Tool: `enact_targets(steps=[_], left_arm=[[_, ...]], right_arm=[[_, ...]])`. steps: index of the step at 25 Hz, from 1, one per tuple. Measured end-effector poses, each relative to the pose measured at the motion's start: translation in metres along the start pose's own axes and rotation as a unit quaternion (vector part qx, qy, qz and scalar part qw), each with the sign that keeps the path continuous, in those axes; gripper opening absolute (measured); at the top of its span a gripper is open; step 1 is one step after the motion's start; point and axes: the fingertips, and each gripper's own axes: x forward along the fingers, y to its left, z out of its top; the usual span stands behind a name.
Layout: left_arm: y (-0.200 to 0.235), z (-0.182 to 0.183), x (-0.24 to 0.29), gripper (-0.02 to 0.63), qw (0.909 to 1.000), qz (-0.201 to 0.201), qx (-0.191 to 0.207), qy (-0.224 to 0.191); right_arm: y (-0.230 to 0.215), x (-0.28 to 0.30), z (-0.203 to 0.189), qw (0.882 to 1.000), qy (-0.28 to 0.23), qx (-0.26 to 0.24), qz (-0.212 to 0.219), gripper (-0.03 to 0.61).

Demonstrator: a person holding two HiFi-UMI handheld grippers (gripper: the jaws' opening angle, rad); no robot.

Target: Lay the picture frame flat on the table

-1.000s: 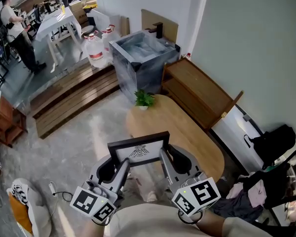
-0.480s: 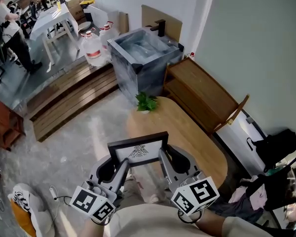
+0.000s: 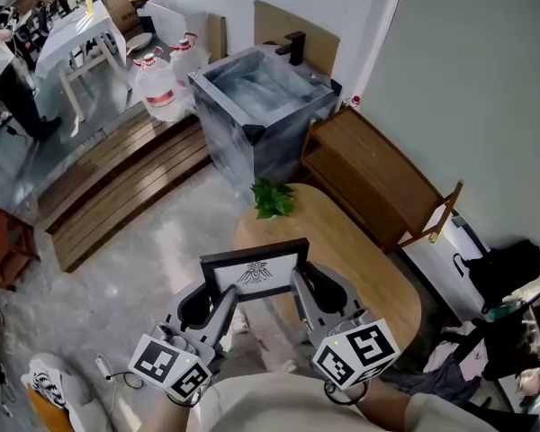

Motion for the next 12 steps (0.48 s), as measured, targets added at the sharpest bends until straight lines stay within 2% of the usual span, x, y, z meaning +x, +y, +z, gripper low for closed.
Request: enact_targets(steps=[7, 12], left_arm=[[0.075, 0.024, 0.034, 0.114, 0.9992, -0.026, -0.025, 0.015], [0.118, 0.042, 0.057, 0.114, 0.998, -0.048, -0.025, 0.032]], right_arm=[[-0.003, 0.08, 0.015, 1.0, 0.012, -0.006, -0.024, 0.051], [-0.005, 0.125, 0.023, 0.999, 0.013, 0.002, -0.046, 0.052]])
